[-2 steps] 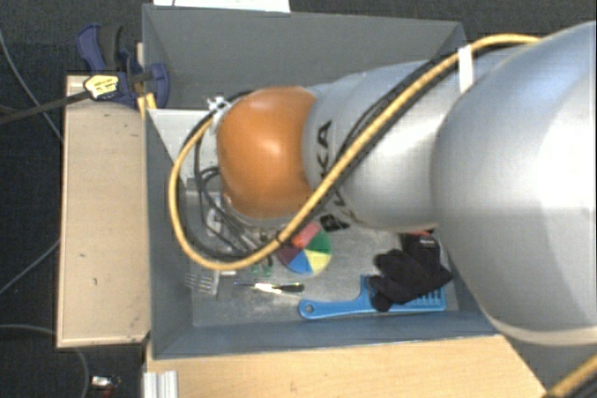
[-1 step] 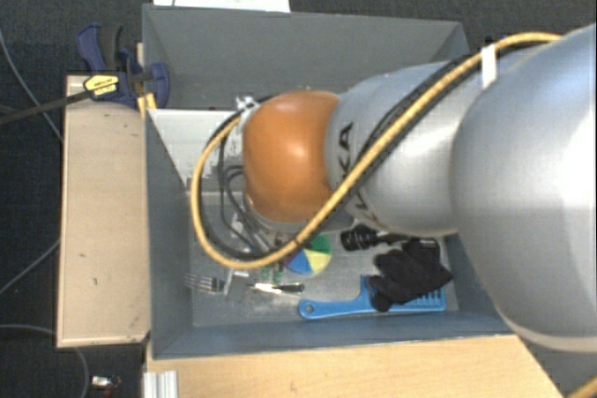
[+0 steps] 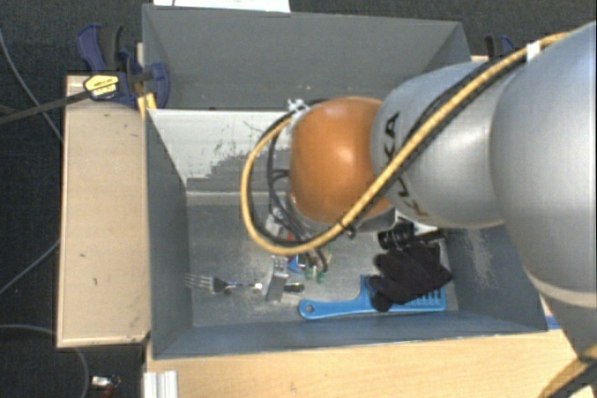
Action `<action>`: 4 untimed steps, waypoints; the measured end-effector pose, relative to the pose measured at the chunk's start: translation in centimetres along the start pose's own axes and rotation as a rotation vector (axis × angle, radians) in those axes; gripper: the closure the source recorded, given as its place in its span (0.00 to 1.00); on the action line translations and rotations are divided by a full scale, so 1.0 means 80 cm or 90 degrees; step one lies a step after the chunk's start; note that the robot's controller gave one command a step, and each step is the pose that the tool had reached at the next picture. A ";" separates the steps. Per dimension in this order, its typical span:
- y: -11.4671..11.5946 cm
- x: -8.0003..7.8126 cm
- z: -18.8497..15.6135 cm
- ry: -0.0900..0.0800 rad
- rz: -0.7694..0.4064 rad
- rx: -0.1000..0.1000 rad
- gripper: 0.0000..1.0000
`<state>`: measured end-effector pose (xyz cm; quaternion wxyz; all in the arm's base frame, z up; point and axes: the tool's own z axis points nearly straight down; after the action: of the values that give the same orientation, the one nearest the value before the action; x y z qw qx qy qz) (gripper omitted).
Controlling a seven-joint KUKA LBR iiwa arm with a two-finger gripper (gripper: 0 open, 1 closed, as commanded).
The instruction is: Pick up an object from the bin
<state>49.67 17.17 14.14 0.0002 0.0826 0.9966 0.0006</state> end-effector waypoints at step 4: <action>-0.126 -0.022 0.016 -0.002 -0.028 -0.001 0.00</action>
Offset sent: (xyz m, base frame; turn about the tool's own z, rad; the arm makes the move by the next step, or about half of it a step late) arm 0.0006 -0.0555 0.0189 -0.2102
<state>49.75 6.94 12.86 0.0018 0.0610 0.9981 0.0013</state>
